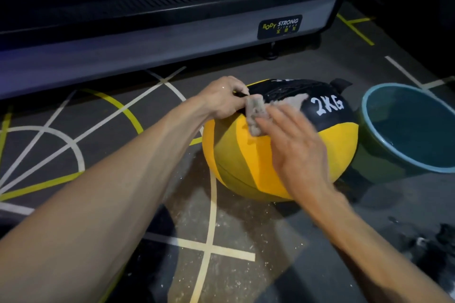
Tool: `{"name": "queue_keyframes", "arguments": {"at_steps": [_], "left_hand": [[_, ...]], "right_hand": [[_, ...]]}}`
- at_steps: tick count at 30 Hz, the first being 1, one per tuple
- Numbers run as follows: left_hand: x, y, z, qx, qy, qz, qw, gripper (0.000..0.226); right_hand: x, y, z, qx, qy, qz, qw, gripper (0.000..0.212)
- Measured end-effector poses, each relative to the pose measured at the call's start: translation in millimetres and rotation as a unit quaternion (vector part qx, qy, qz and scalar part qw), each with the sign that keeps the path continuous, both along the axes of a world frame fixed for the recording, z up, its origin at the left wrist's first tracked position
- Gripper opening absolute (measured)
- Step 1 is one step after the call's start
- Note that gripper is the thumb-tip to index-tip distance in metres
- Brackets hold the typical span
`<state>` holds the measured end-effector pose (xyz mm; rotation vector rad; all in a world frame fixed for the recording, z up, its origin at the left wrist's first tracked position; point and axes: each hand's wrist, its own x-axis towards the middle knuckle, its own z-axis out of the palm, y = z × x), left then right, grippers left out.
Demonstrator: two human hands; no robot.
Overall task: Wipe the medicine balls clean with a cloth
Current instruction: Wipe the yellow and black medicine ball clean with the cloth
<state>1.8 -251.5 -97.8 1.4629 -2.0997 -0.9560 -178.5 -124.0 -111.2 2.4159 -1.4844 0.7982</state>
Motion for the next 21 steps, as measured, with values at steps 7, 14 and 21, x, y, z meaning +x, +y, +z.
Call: {"name": "queue_keyframes", "arguments": {"at_steps": [7, 14, 21], "left_hand": [[33.3, 37.5, -21.4, 0.006, 0.076, -0.022, 0.997, 0.032], [62.2, 75.2, -28.5, 0.069, 0.14, -0.036, 0.987, 0.033], [72.3, 89.6, -33.9, 0.058, 0.146, -0.021, 0.987, 0.034]], "right_hand": [[3.1, 58.4, -34.8, 0.002, 0.101, 0.126, 0.987, 0.03], [-77.0, -5.2, 15.1, 0.067, -0.144, -0.102, 0.982, 0.039], [-32.1, 40.1, 21.9, 0.102, -0.191, -0.031, 0.976, 0.041]]}}
